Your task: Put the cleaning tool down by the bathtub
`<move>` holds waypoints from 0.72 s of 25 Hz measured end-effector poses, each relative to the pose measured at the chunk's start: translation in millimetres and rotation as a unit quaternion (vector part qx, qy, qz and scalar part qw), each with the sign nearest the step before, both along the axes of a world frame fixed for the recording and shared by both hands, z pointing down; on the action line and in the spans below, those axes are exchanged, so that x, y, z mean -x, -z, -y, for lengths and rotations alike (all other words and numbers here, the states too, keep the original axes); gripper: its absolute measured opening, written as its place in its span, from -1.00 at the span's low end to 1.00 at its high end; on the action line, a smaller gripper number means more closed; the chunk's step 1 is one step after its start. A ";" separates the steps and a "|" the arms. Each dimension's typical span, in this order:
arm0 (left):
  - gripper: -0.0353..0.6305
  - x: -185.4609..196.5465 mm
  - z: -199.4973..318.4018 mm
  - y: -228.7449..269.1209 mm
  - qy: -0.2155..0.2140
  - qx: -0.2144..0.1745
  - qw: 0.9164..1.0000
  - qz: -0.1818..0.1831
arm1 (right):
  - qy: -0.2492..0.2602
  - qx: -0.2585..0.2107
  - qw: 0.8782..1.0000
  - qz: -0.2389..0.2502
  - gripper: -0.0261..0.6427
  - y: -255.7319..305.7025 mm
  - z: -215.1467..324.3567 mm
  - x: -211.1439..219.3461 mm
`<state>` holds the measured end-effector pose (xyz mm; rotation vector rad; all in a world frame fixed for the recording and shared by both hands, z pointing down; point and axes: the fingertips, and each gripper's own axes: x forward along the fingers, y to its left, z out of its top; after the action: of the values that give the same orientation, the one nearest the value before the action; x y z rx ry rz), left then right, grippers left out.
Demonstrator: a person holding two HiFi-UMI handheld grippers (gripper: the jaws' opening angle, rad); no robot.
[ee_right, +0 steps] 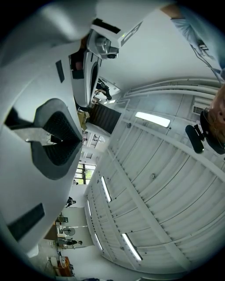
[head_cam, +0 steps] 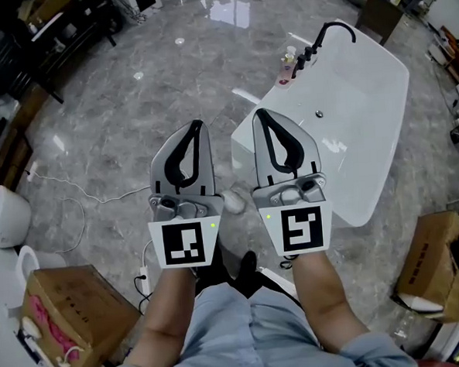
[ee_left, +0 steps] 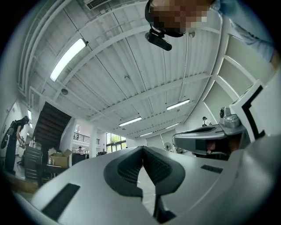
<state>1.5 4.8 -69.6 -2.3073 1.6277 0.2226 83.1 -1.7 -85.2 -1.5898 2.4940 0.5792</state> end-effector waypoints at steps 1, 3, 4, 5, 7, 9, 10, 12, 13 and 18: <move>-0.84 0.2 -2.9 1.6 -0.001 0.000 1.000 0.000 | 0.001 0.000 1.000 -0.001 -0.89 1.9 -3.3 1.0; -0.85 0.4 -7.2 4.6 -0.001 -0.001 1.000 0.003 | 0.002 -0.006 1.000 -0.002 -0.89 6.7 -8.6 2.8; -0.84 0.4 -8.6 6.4 -0.002 -0.003 1.000 0.003 | 0.003 -0.009 1.000 -0.001 -0.89 8.9 -10.1 3.4; -0.84 0.5 -9.8 8.3 -0.002 -0.006 1.000 0.002 | 0.003 -0.010 1.000 -0.001 -0.89 10.2 -11.2 3.7; -0.84 1.5 -12.8 11.0 -0.001 -0.009 1.000 0.001 | 0.003 -0.008 1.000 0.000 -0.89 11.1 -13.6 4.4; -0.84 3.2 -15.4 12.5 0.001 -0.010 1.000 0.003 | 0.002 -0.007 1.000 0.000 -0.89 12.0 -16.2 4.8; -0.84 3.6 -16.0 13.8 0.001 -0.011 1.000 0.003 | 0.002 -0.007 1.000 0.000 -0.89 12.9 -17.0 4.6; -0.84 3.1 -15.7 16.7 0.002 -0.015 1.000 0.002 | 0.001 -0.010 1.000 0.001 -0.89 15.0 -17.2 3.7; -0.84 2.7 -15.5 17.9 0.002 -0.017 1.000 0.002 | 0.001 -0.011 1.000 0.002 -0.89 15.3 -17.0 3.6; -0.84 2.3 -16.7 18.7 0.007 -0.019 1.000 0.010 | 0.003 -0.009 1.000 0.005 -0.89 14.6 -17.6 4.6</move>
<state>-0.8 21.5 -88.3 -2.2622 1.6153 0.2248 78.5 15.9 -99.8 -1.5739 2.4787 0.5882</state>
